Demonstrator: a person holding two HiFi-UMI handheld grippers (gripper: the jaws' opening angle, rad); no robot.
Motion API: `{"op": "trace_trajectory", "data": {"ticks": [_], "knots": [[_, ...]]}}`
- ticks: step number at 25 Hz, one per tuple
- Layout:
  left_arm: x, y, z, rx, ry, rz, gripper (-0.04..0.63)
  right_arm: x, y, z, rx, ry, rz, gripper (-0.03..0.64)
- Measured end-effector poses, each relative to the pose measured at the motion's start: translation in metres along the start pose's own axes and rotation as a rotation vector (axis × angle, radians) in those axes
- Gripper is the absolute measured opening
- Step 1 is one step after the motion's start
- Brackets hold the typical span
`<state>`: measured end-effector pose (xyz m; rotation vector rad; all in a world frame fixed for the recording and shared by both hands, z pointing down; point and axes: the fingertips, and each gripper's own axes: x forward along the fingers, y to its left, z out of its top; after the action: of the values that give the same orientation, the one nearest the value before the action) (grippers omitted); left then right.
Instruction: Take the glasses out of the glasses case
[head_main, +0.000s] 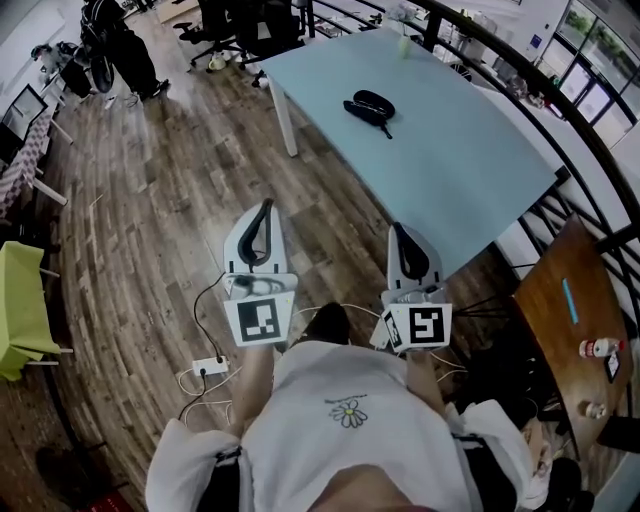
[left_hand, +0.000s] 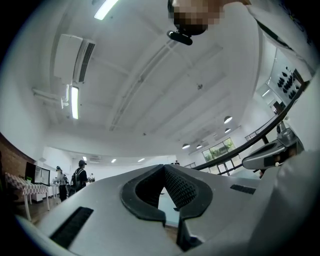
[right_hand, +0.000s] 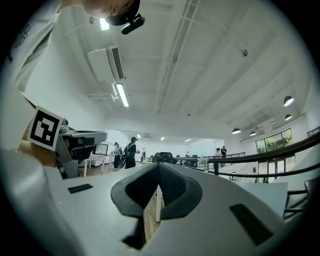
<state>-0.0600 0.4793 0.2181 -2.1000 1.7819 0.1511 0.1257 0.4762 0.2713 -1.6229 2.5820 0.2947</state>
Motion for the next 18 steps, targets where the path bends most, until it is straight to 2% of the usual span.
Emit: {"op": "trace_trajectory", "data": {"ticks": [4, 7, 12, 15, 18], "knots": [[0.014, 0.008, -0.008, -0.008, 0.024, 0.019, 0.017, 0.014, 0.001, -0.005, 0.004, 0.018, 0.045, 0.008], [0.032, 0.015, -0.006, -0.005, -0.003, 0.017, 0.017, 0.028, -0.003, -0.002, -0.006, 0.007, 0.054, 0.008], [0.081, 0.01, -0.024, -0.016, -0.047, 0.007, 0.017, 0.065, -0.036, -0.013, -0.042, -0.007, 0.031, 0.008], [0.114, 0.013, -0.033, -0.037, -0.054, -0.01, 0.017, 0.091, -0.057, -0.016, -0.054, -0.021, -0.01, 0.008], [0.14, 0.021, -0.042, -0.026, -0.054, -0.035, 0.017, 0.119, -0.072, -0.023, -0.055, -0.017, -0.044, 0.008]]}}
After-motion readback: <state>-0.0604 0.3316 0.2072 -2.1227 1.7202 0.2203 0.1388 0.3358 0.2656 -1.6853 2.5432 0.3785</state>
